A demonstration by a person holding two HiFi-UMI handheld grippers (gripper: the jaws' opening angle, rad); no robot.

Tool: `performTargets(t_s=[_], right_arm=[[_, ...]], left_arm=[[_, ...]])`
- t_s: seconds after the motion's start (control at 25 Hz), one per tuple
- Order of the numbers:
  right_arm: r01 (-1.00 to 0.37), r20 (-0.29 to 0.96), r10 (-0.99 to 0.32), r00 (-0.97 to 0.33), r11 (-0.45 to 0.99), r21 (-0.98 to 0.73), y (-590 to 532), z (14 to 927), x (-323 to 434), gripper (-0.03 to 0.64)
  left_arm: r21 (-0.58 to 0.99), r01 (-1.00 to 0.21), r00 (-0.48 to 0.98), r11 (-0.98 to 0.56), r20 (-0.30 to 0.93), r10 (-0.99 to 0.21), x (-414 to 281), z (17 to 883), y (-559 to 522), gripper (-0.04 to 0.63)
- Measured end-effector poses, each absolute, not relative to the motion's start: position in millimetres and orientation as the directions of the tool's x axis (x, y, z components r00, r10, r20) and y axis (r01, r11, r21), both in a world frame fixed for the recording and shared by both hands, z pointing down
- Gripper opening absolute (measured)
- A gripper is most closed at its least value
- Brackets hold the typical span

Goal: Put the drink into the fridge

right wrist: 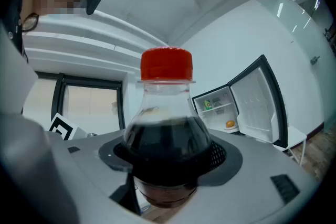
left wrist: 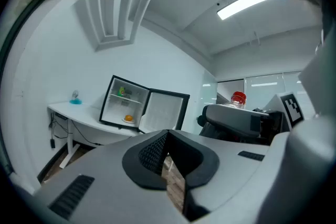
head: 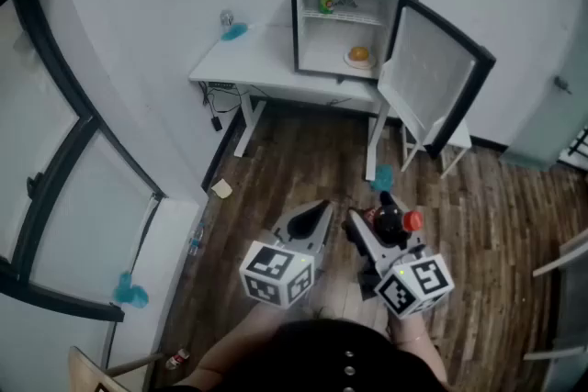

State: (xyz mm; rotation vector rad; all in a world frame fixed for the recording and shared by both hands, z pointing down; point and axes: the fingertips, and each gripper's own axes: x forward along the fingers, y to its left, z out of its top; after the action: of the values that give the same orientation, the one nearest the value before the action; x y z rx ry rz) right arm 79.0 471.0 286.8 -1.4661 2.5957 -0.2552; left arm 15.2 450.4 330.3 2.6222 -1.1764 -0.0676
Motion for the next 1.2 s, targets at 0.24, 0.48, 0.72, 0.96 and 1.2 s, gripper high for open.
performTargets(t_s=[0.24, 0.48, 0.72, 0.96, 1.2], right_arm=[[-0.833, -0.042, -0.857, -0.514, 0.510, -0.215, 466.3, 287.9, 75.7, 0.310], [-0.839, -0.031, -0.864, -0.503, 0.497, -0.221, 459.1, 291.3, 75.9, 0.310], [-0.835, -0.049, -0.868, -0.493, 0.488, -0.254, 450.7, 291.0, 73.7, 0.310], [-0.852, -0.018, -0.879, -0.477, 0.467, -0.236, 435.4, 303.3, 68.6, 0.310], [-0.843, 0.005, -0.867, -0.499, 0.484, -0.233, 394.9, 314.6, 64.2, 0.310]], left_arm=[[0.253, -0.734, 0.665, -0.631, 0.078, -0.742, 11.8, 333.3, 450.6, 0.006], [0.257, -0.738, 0.661, -0.624, 0.091, -0.745, 6.5, 338.7, 445.8, 0.006], [0.225, -0.712, 0.696, -0.665, 0.099, -0.712, 8.6, 343.5, 436.0, 0.006], [0.228, -0.686, 0.723, -0.691, 0.116, -0.681, 9.3, 357.0, 421.3, 0.006], [0.279, -0.672, 0.730, -0.686, 0.092, -0.677, 5.5, 363.4, 384.5, 0.006]])
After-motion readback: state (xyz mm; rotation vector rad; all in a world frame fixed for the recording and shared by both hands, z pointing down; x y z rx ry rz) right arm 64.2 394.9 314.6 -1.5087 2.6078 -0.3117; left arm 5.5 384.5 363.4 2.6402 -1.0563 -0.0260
